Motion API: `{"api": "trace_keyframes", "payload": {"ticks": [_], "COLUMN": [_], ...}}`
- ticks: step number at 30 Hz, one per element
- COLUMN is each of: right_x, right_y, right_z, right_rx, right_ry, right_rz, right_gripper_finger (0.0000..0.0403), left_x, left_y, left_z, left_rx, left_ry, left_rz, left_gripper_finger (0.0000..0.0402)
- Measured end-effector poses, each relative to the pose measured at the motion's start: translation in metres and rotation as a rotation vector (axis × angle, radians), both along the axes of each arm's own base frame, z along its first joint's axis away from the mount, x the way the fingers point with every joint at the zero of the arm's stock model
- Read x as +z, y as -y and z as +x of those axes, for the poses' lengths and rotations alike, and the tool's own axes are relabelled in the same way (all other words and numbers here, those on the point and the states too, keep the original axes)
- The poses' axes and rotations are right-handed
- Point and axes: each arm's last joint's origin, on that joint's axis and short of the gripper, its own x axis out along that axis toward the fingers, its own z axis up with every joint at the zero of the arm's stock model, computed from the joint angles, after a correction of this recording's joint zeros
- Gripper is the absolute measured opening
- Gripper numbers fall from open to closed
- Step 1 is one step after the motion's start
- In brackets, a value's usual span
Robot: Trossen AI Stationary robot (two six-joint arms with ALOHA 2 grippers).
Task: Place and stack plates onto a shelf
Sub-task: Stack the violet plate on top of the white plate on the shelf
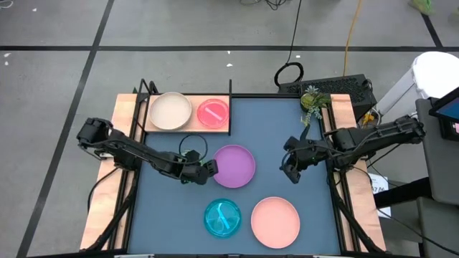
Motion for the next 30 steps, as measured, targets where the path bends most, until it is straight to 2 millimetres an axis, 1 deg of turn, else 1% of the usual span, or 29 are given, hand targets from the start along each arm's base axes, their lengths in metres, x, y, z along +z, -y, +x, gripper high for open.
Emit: {"api": "trace_keyframes", "payload": {"ticks": [3, 8, 14, 16, 19, 27, 30], "right_x": [-0.001, -0.001, -0.001, -0.001, -0.001, -0.001, -0.001], "right_y": [0.000, 0.000, 0.000, 0.000, 0.000, 0.000, 0.000], "right_z": [-0.001, -0.001, -0.001, -0.001, -0.001, -0.002, -0.002], "right_rx": [0.006, 0.016, 0.023, 0.030, 0.039, 0.043, 0.051], "right_ry": [-0.010, -0.013, -0.013, -0.011, -0.010, -0.014, -0.014], "right_rz": [-0.007, -0.016, -0.021, -0.026, -0.034, -0.039, -0.046], "right_gripper_finger": [0.0000, 0.0000, 0.0000, 0.0000, 0.0000, 0.0000, 0.0000], "left_x": [-0.010, -0.023, -0.031, -0.031, -0.035, -0.039, -0.040], "left_y": [0.000, 0.001, -0.002, -0.002, -0.003, -0.002, -0.002], "left_z": [0.003, 0.007, 0.009, 0.009, 0.008, 0.009, 0.010], "left_rx": [0.005, 0.059, 0.073, 0.079, 0.100, 0.108, 0.106], "left_ry": [-0.026, -0.050, -0.068, -0.068, -0.084, -0.091, -0.090], "left_rz": [0.007, -0.018, -0.003, 0.013, 0.016, 0.016, 0.019], "left_gripper_finger": [0.0243, 0.0243, 0.0242, 0.0234, 0.0205, 0.0104, 0.0077]}}
